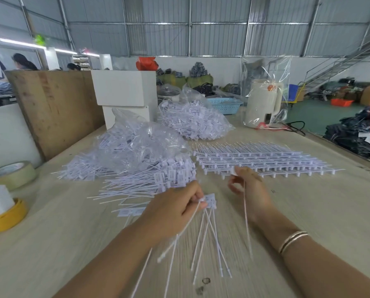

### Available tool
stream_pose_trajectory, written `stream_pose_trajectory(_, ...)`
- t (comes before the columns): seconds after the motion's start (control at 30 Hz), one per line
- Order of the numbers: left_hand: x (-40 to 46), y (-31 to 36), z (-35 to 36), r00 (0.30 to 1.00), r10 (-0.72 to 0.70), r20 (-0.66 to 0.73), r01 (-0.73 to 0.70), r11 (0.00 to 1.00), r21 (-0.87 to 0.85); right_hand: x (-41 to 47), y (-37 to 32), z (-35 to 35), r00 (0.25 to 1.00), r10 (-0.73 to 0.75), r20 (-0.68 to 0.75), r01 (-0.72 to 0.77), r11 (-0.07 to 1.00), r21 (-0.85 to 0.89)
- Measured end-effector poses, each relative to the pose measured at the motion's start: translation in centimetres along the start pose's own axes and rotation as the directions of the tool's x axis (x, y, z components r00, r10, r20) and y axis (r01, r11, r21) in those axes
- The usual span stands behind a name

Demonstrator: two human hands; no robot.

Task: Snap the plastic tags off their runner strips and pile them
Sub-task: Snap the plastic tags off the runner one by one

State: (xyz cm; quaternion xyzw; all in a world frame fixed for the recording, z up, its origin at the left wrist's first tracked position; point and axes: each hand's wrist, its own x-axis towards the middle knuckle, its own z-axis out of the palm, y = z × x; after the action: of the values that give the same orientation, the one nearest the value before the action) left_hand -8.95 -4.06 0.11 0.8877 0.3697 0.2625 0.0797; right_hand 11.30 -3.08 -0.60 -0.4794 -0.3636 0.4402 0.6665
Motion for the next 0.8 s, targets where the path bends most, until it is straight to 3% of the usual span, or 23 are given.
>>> stream_pose_trajectory(0.1, 0.2, 0.0, -0.3, 0.995, -0.043, -0.090, 0.042, 0.999, -0.016, 0.0, 0.5, -0.3, 0.988, -0.072, 0.135, 0.117, 0.923, -0.367)
stream_pose_trajectory(0.17, 0.4, -0.2, -0.2, 0.987, -0.071, -0.146, 0.080, 0.995, 0.052, -0.9, 1.3, 1.2, 0.958, -0.066, 0.279, 0.200, 0.850, -0.487)
stream_pose_trajectory(0.2, 0.4, -0.4, -0.1, 0.983, -0.083, -0.165, 0.098, 0.992, 0.082, -1.0, 1.9, 1.8, 0.933, -0.085, 0.350, 0.275, 0.795, -0.540)
stream_pose_trajectory(0.3, 0.1, -1.1, 0.1, 0.976, -0.130, -0.177, 0.152, 0.981, 0.118, -0.3, 3.4, 2.7, 0.881, -0.137, 0.452, 0.460, 0.469, -0.754)
stream_pose_trajectory(0.37, 0.2, -1.5, 0.1, 0.974, -0.151, -0.170, 0.171, 0.979, 0.111, -0.3, 3.3, 2.6, 0.886, -0.124, 0.447, 0.457, 0.400, -0.794)
stream_pose_trajectory(0.57, 0.5, -1.2, 0.8, 0.974, -0.142, -0.175, 0.164, 0.979, 0.118, -2.1, 1.7, 2.9, 0.848, -0.332, 0.413, 0.530, 0.505, -0.681)
stream_pose_trajectory(0.7, 0.6, -0.1, 1.0, 0.979, -0.079, -0.188, 0.103, 0.987, 0.121, -2.7, 2.1, 3.7, 0.823, -0.219, 0.524, 0.547, 0.555, -0.627)
stream_pose_trajectory(0.8, 0.3, 0.0, 0.5, 0.982, -0.068, -0.175, 0.095, 0.984, 0.151, -2.3, 1.6, 3.3, 0.863, -0.181, 0.472, 0.414, 0.788, -0.455)
